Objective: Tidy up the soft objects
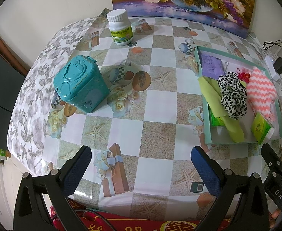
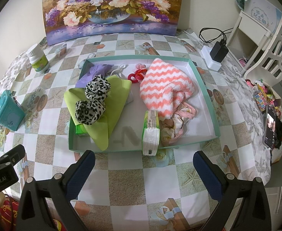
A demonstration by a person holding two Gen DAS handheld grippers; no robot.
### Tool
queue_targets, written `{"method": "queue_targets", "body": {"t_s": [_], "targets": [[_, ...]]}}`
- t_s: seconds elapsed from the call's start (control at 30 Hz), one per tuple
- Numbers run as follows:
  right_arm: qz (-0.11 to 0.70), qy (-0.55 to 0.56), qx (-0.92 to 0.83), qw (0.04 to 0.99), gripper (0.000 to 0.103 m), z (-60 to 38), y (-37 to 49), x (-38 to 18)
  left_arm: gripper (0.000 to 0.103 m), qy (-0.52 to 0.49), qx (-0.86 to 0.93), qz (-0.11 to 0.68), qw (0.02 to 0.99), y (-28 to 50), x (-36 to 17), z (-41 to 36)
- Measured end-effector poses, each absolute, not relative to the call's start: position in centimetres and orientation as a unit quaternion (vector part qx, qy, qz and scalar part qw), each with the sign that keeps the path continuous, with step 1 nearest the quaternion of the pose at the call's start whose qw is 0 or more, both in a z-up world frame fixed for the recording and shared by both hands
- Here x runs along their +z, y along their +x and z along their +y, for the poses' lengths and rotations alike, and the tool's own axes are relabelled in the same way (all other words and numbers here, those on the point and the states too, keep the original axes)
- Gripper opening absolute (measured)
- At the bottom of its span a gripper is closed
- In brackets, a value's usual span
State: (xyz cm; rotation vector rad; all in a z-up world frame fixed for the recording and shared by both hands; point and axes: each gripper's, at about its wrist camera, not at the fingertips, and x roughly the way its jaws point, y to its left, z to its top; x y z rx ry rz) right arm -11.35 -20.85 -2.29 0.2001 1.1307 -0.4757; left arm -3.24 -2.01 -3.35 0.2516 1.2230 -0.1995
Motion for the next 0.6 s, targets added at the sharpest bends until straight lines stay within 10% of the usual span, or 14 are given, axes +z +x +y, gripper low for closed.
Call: {"method": "queue_targets", "body": {"t_s": [0.6], "targets": [[0.531,0.093,-0.223,0.813,0.103,-20.86,-11.39,-2.33,0.103,0.113,-0.091,0.570,0.809,-3.13,-3.17,-2.16]]}}
